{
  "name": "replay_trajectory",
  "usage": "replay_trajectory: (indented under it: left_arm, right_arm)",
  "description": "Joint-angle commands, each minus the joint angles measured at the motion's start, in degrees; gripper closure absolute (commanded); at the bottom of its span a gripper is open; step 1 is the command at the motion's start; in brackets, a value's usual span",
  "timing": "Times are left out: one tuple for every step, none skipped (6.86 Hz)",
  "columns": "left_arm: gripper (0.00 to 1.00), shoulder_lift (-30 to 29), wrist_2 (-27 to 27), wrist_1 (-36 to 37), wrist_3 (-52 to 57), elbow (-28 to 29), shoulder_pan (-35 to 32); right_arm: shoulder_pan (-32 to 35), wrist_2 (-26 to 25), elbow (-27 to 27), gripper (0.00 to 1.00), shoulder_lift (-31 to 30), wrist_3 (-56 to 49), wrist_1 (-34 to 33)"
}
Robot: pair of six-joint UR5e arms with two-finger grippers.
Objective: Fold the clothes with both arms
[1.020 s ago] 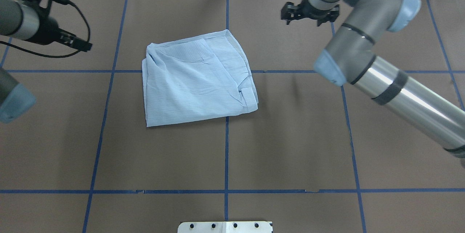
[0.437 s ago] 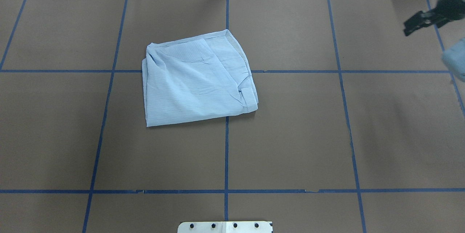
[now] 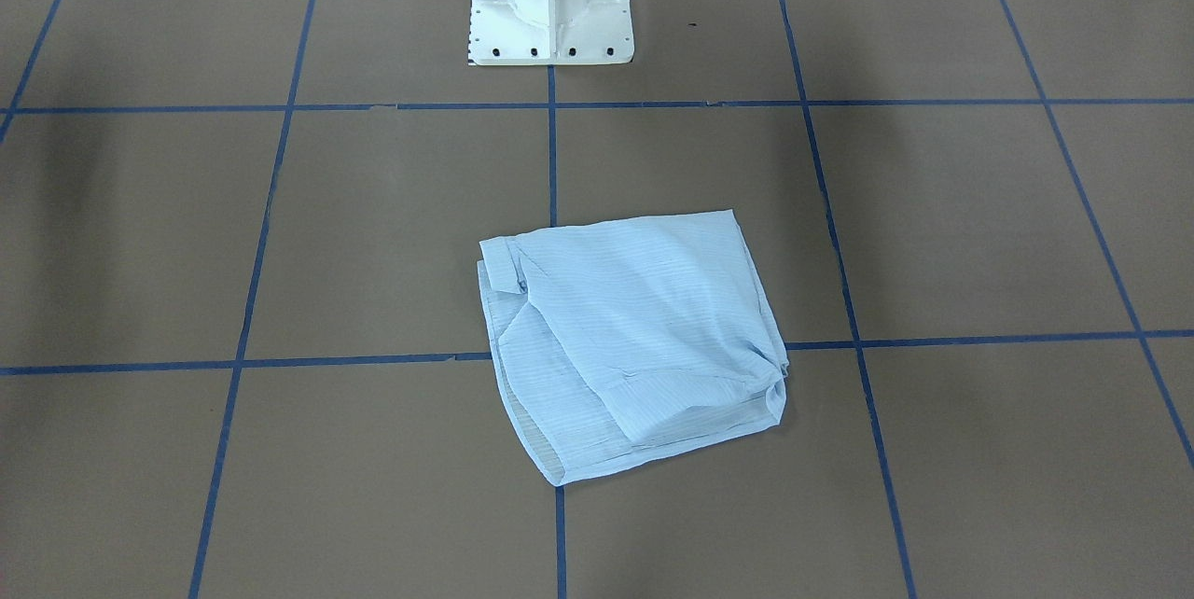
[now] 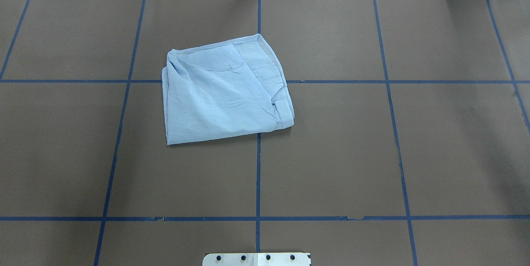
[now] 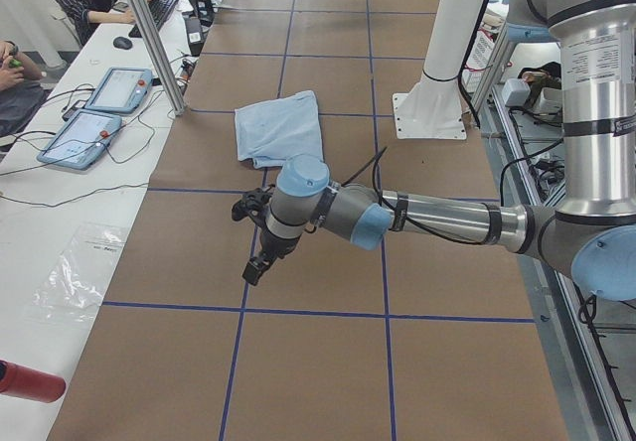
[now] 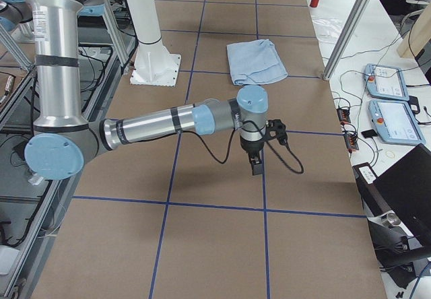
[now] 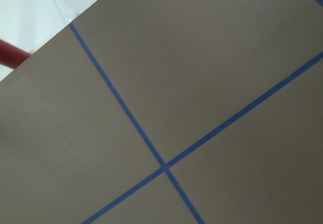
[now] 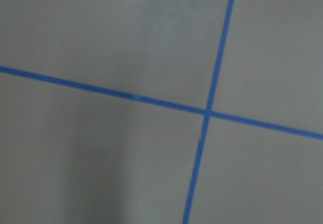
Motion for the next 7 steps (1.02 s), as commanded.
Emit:
replay_trajectory:
  left_arm:
    - [0.0, 3.8, -1.2, 0.6, 0.2, 2.3, -4.3]
    - [0.0, 3.7, -4.3, 6.7, 0.1, 2.4, -4.5]
    - [0.0, 3.7, -10.7, 12.0, -0.3, 0.9, -4.7]
    - [0.0, 3.5, -12.9, 13.8, -2.5, 0.2, -4.7]
    - [0.0, 3.1, -12.5, 13.8, -3.7, 0.0, -4.6]
    - [0.0, 2.9, -11.9, 13.7, -3.3, -0.1, -4.6]
    - [0.0, 2.1, -11.8, 14.4, -3.5, 0.5, -4.3]
  right_arm:
    - [3.0, -0.1, 1.2, 0.0, -12.3, -4.2, 0.7]
    - [3.5, 0.3, 1.3, 0.0, -14.1, -4.0, 0.6]
    - [3.5, 0.2, 1.3, 0.0, -14.5, -3.5, 0.8]
    - [3.5, 1.5, 1.5, 0.0, -14.1, -3.2, 0.8]
    - [3.6, 5.0, 1.6, 0.0, -13.9, -3.2, 0.9]
    - [3.8, 5.1, 1.5, 0.0, -13.6, -3.3, 0.8]
    - [3.8, 4.9, 1.3, 0.0, -13.5, -3.4, 1.0]
